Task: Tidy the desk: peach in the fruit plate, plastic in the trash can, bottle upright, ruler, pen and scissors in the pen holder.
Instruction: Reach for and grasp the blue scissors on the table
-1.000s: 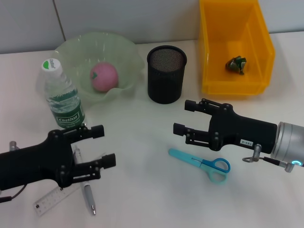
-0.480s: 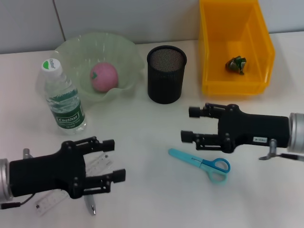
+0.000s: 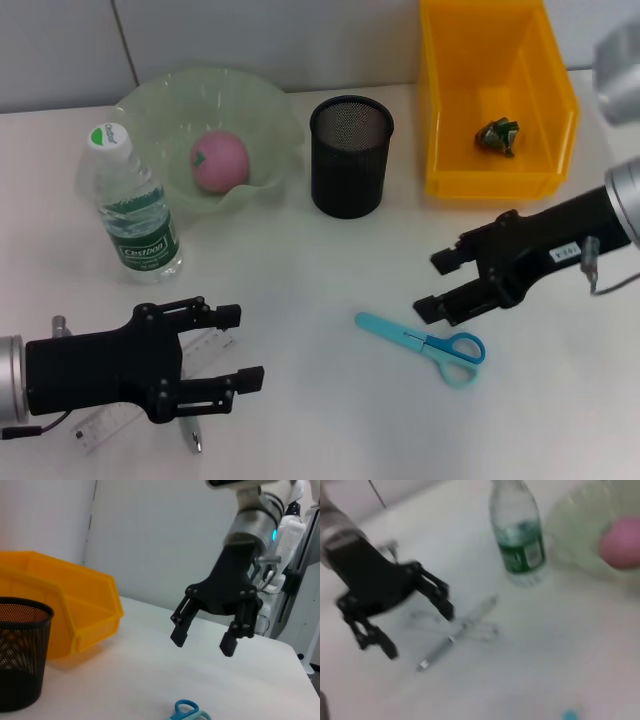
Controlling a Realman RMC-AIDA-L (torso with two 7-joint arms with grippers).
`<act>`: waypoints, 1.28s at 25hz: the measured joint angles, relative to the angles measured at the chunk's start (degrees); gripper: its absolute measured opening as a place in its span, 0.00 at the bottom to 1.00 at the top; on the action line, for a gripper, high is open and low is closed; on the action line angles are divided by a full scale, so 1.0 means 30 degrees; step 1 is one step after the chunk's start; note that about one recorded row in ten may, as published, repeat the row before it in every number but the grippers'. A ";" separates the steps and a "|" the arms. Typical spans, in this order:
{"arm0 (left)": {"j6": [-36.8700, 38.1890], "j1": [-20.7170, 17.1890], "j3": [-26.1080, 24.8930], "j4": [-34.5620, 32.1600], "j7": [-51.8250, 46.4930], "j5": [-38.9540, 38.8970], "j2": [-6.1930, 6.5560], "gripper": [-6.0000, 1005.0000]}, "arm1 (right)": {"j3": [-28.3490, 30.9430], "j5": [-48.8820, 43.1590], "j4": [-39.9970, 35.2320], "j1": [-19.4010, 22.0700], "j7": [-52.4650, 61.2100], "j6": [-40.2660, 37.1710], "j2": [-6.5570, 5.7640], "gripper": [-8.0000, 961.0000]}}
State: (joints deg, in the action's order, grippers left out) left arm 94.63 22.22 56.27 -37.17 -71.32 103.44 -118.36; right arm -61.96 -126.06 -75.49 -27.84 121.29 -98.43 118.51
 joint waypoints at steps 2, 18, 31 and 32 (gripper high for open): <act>-0.0030 0.0001 -0.0054 -0.0002 -0.0002 0.0004 -0.0012 0.79 | -0.0105 -0.1661 -0.0507 -0.1032 0.1401 -0.0732 0.0010 0.79; -0.0790 0.0036 0.0052 0.0106 -0.0366 0.0004 0.0004 0.78 | -0.4466 -0.8512 0.1668 -0.6187 0.6976 -0.2008 0.0177 0.79; -0.1498 0.0456 0.0081 0.0135 -0.0722 0.0254 -0.0010 0.78 | -0.7876 -0.8435 0.5197 -0.7504 0.7931 0.1265 0.0342 0.79; -0.1498 0.0456 0.0081 0.0135 -0.0722 0.0254 -0.0010 0.78 | -0.8063 -0.8423 0.5340 -0.7558 0.7992 0.1393 0.0349 0.79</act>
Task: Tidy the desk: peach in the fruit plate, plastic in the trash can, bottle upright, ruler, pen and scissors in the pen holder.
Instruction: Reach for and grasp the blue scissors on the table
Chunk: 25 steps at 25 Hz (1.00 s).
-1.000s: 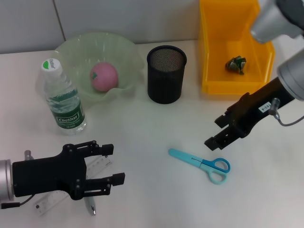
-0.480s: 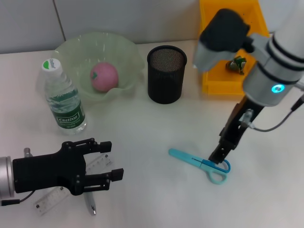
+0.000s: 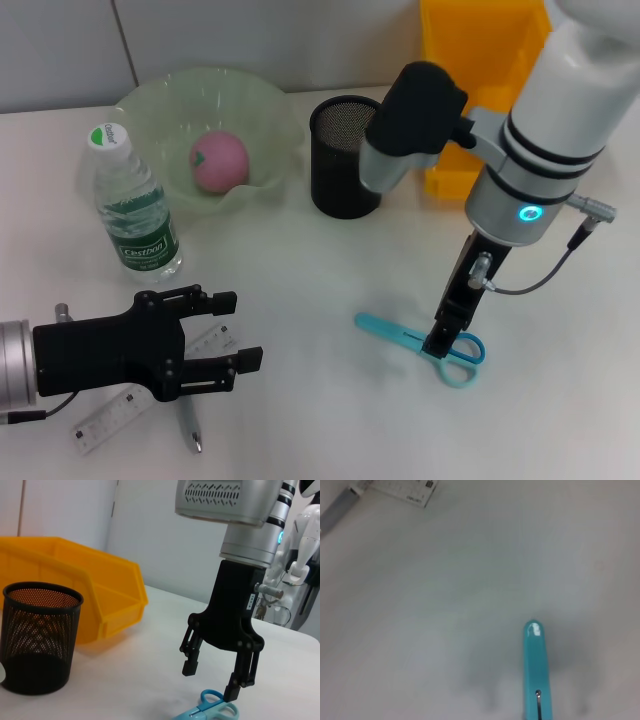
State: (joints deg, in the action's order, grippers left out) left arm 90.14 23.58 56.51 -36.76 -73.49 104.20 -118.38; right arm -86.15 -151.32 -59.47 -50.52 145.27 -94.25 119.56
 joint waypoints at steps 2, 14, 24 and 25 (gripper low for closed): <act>-0.0002 0.0002 0.0001 0.0009 -0.0024 0.0017 0.0018 0.78 | -0.0443 0.0136 0.0133 -0.0041 0.0259 0.0298 0.0023 0.79; -0.0056 0.0008 -0.0034 -0.0032 -0.0027 0.0042 0.0029 0.78 | -0.2672 0.0537 0.0297 -0.0092 0.1383 0.1575 0.0053 0.79; -0.0222 0.0074 -0.0017 0.0007 -0.0026 0.0044 0.0009 0.78 | -0.3789 0.0943 0.0320 -0.0108 0.1773 0.1966 0.0110 0.76; -0.0223 0.0077 -0.0048 0.0008 -0.0025 0.0044 0.0006 0.78 | -0.3876 0.0972 0.0325 -0.0114 0.1797 0.1982 0.0110 0.75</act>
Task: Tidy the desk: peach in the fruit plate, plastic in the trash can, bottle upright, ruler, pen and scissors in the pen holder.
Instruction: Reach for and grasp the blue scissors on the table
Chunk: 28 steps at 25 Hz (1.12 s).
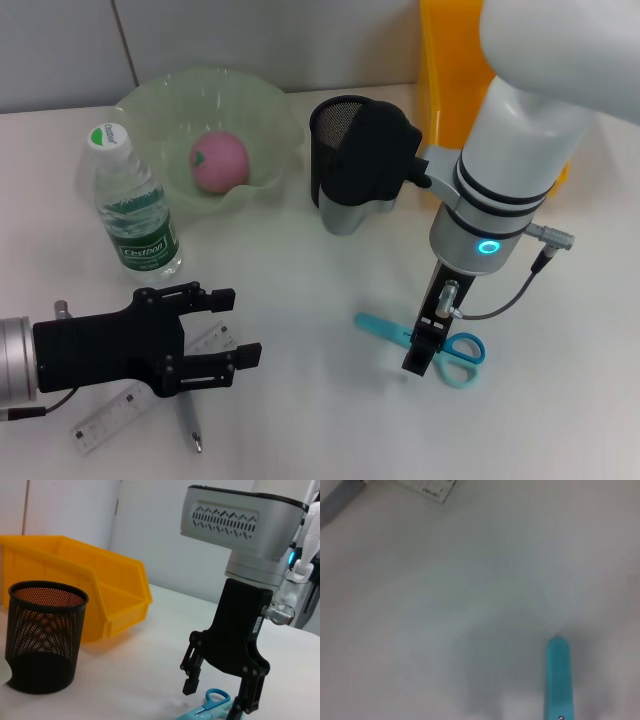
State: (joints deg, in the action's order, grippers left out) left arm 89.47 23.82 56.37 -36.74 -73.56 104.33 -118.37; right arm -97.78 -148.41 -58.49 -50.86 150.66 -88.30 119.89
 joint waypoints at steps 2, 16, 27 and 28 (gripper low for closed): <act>-0.0007 0.0001 -0.0051 0.0002 0.0003 -0.0001 -0.0005 0.78 | -0.0156 0.0016 0.0013 -0.0007 0.0111 0.0134 -0.0001 0.74; -0.0061 0.0001 -0.0099 0.0005 0.0016 -0.0003 -0.0008 0.78 | -0.0613 0.0021 0.0237 0.0053 0.0104 0.0560 -0.0003 0.67; -0.0010 -0.0074 -0.0099 -0.0099 0.0001 -0.0097 -0.0008 0.78 | -0.0869 0.0021 0.0340 0.0018 0.0118 0.0767 -0.0003 0.48; 0.0000 -0.0077 -0.0099 -0.0105 0.0000 -0.0103 -0.0008 0.78 | -0.0869 0.0021 0.0340 0.0018 0.0118 0.0767 -0.0003 0.48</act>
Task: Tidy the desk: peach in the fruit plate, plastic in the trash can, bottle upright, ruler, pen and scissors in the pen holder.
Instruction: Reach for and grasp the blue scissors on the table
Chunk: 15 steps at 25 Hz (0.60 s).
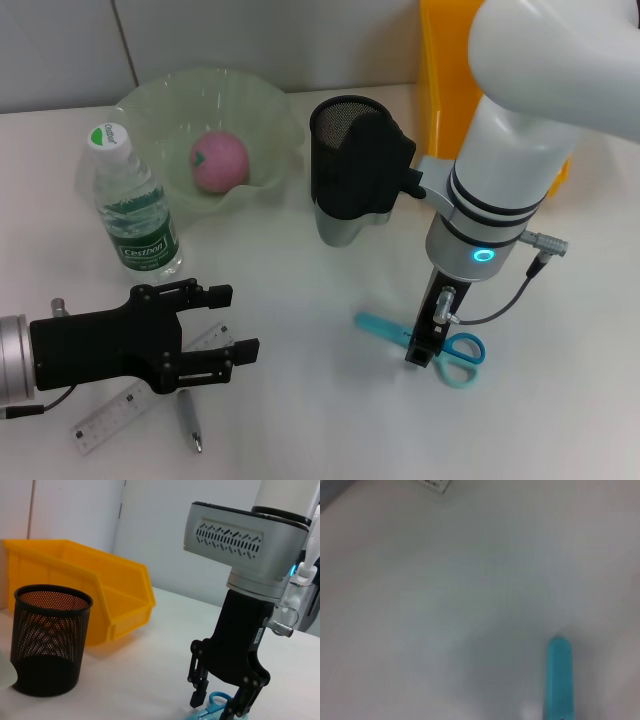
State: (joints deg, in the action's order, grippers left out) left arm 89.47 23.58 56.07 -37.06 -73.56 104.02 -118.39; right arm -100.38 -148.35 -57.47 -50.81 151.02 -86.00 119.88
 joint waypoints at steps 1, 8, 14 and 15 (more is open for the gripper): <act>0.0015 -0.0002 0.0000 -0.0002 0.0000 -0.0006 0.0000 0.78 | -0.0006 0.0000 0.0000 -0.0002 0.0001 0.0038 0.0000 0.48; 0.0030 -0.0009 0.0000 -0.0011 -0.0001 -0.0012 0.0000 0.78 | -0.0003 0.0006 0.0037 -0.0024 0.0011 0.0108 0.0000 0.48; 0.0018 0.0063 0.0001 -0.0012 -0.0001 0.0038 0.0022 0.78 | -0.0025 0.0024 0.0086 -0.0026 0.0022 0.0112 0.0000 0.48; 0.0004 0.0071 0.0000 -0.0024 -0.0001 0.0047 0.0026 0.78 | -0.0025 0.0024 0.0086 -0.0026 0.0022 0.0112 0.0000 0.48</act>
State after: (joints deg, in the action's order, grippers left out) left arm 89.48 23.80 56.07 -37.13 -73.57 104.16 -118.31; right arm -100.46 -148.27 -57.22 -50.89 151.08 -85.67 119.88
